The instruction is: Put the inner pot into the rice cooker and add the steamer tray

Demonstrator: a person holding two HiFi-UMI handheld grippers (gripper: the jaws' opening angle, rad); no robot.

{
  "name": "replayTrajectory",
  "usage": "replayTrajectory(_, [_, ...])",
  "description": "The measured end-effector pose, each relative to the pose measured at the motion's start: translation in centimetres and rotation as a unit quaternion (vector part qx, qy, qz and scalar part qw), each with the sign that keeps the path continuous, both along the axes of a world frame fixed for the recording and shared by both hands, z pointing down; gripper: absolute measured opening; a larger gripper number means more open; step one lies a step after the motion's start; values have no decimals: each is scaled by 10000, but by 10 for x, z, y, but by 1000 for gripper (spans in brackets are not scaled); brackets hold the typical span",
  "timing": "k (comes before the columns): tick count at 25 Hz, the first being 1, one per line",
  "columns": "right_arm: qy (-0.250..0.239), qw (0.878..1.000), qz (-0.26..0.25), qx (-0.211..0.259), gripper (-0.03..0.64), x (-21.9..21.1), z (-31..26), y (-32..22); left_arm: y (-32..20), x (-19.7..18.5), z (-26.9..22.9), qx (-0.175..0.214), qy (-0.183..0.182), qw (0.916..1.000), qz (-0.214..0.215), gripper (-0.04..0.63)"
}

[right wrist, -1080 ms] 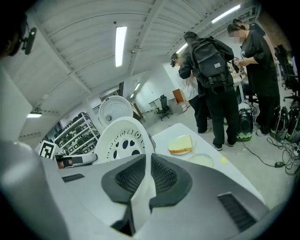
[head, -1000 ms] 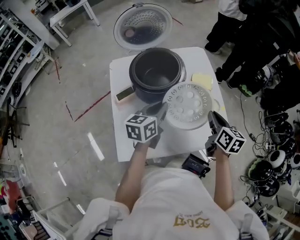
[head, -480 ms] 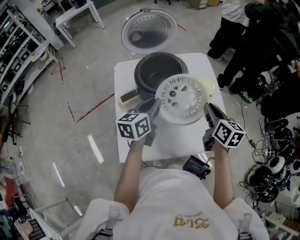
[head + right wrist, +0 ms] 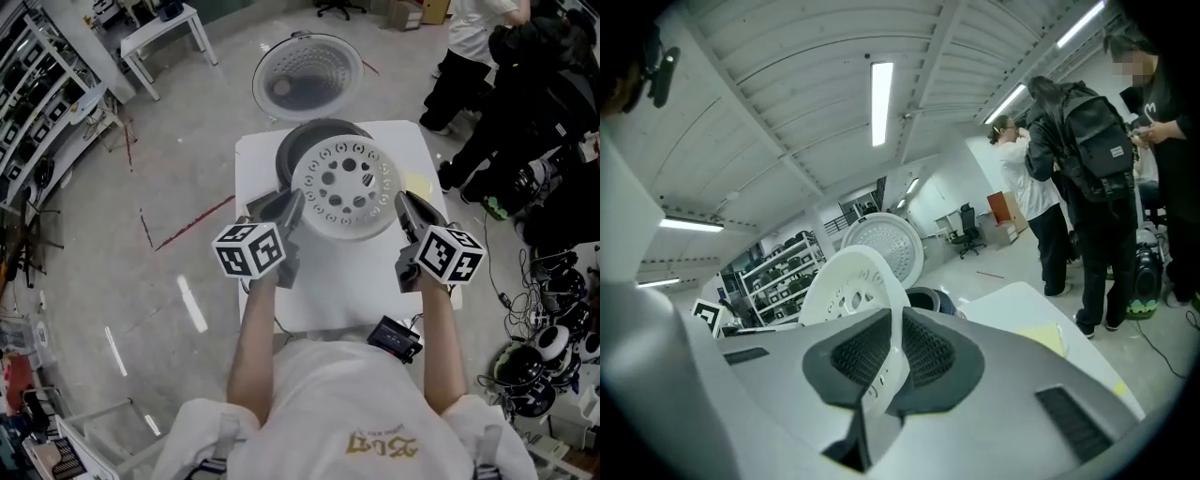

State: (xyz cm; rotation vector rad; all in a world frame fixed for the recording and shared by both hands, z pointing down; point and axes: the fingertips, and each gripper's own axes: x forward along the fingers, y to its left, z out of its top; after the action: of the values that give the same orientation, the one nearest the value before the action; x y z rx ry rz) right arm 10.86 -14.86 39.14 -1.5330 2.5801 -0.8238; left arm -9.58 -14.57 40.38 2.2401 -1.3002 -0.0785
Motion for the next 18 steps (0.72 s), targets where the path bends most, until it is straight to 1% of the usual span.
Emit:
replayTrajectory(10, [-71,9996,-232,155,46,-22,-23,-35,-29,-23,-17,69,38,9996,-269,55])
replayTrajectory(18, [-178,9989,-423,97,46,-25,-22,-71,-59,-25,-14,12,-12,9991,-433,58])
